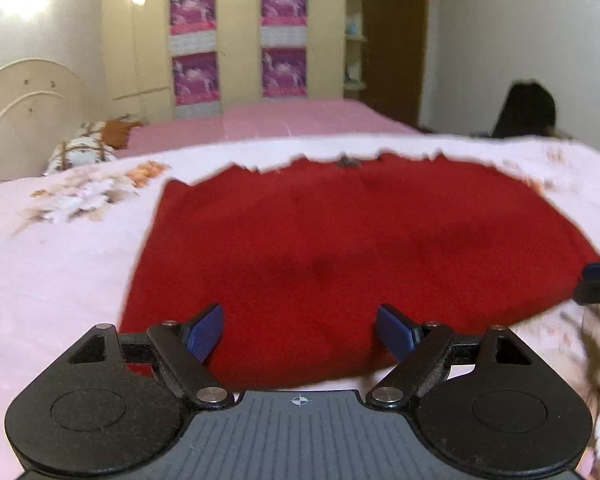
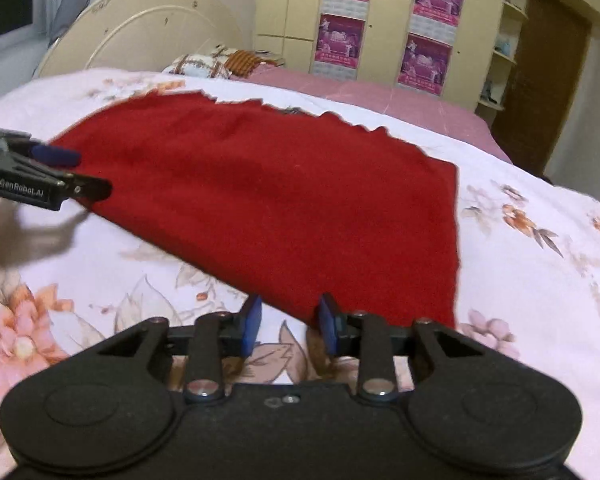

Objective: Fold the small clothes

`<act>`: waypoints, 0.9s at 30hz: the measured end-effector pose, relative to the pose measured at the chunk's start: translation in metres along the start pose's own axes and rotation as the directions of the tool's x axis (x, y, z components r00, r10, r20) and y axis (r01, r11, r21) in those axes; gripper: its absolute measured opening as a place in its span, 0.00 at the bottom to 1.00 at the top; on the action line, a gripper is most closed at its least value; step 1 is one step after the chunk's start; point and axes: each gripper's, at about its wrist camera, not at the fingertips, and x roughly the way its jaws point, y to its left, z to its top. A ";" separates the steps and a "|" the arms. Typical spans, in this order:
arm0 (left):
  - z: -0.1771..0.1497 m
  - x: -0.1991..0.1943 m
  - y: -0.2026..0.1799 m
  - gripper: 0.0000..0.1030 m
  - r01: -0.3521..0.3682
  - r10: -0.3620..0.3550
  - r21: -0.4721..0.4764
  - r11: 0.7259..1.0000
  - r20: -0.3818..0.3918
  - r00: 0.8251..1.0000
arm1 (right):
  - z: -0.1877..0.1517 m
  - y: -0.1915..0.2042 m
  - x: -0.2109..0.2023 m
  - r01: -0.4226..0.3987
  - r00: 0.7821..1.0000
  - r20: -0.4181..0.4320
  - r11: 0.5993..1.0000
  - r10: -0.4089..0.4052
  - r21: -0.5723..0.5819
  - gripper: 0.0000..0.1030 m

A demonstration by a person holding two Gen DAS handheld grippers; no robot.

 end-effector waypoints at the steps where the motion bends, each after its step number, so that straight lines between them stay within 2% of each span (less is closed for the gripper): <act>1: 0.001 -0.002 0.003 0.81 -0.006 0.007 -0.020 1.000 0.006 1.000 | 0.003 -0.004 -0.008 -0.007 0.999 0.038 0.999 0.005 0.048 0.29; 3: 0.002 0.004 0.012 0.81 -0.018 0.017 -0.046 0.999 -0.017 1.000 | 0.007 -0.009 -0.017 0.017 0.996 0.090 0.995 -0.026 0.099 0.29; 5: -0.005 0.014 0.019 0.81 -0.049 0.044 -0.054 0.997 -0.090 0.995 | 0.007 -0.017 -0.014 0.056 0.994 0.090 0.991 -0.067 0.123 0.26; 6: -0.010 0.014 0.021 0.81 -0.046 0.041 -0.047 0.998 -0.087 0.995 | 0.005 -0.019 -0.009 0.078 0.994 0.060 0.989 -0.086 0.122 0.24; 8: -0.008 0.012 0.024 0.81 -0.047 0.043 -0.040 0.998 -0.094 0.995 | -0.008 -0.027 0.010 0.142 0.989 -0.053 0.984 -0.136 0.110 0.23; 9: -0.004 0.008 0.024 0.81 -0.057 0.053 -0.043 0.997 -0.097 0.994 | -0.012 -0.031 0.007 0.124 0.992 -0.028 0.984 -0.121 0.129 0.23; 11: 0.000 -0.002 0.027 0.81 -0.057 0.053 -0.074 0.996 -0.050 0.997 | -0.008 -0.030 0.003 0.126 0.991 -0.051 0.984 -0.120 0.126 0.23; 12: -0.001 -0.005 0.028 0.81 -0.055 0.052 -0.089 0.994 -0.040 0.998 | -0.005 -0.029 -0.004 0.130 0.991 -0.032 0.983 -0.126 0.133 0.23; 13: -0.002 -0.004 0.030 0.81 -0.062 0.057 -0.099 0.993 -0.053 0.997 | -0.005 -0.030 -0.010 0.124 0.992 0.002 0.981 -0.126 0.148 0.25; 15: -0.010 0.010 0.033 0.81 -0.082 0.070 -0.084 0.993 -0.132 0.989 | -0.006 -0.031 -0.019 0.113 0.990 0.059 0.979 -0.125 0.172 0.27; 16: -0.013 0.010 0.030 0.81 -0.082 0.076 -0.051 0.995 -0.115 0.990 | -0.009 -0.033 -0.017 0.118 0.990 0.055 0.978 -0.129 0.175 0.27; 18: -0.012 0.011 0.028 0.82 -0.088 0.082 -0.043 0.995 -0.124 0.989 | -0.017 -0.037 0.007 0.151 0.986 -0.088 0.975 -0.138 0.163 0.28; 19: -0.010 0.011 0.028 0.82 -0.088 0.081 -0.047 0.995 -0.131 0.988 | -0.021 -0.034 0.006 0.153 0.988 -0.060 0.977 -0.145 0.146 0.28; 27: -0.007 0.010 0.025 0.82 -0.100 0.094 -0.033 0.994 -0.142 0.985 | -0.017 -0.033 0.005 0.154 0.986 -0.086 0.978 -0.143 0.140 0.30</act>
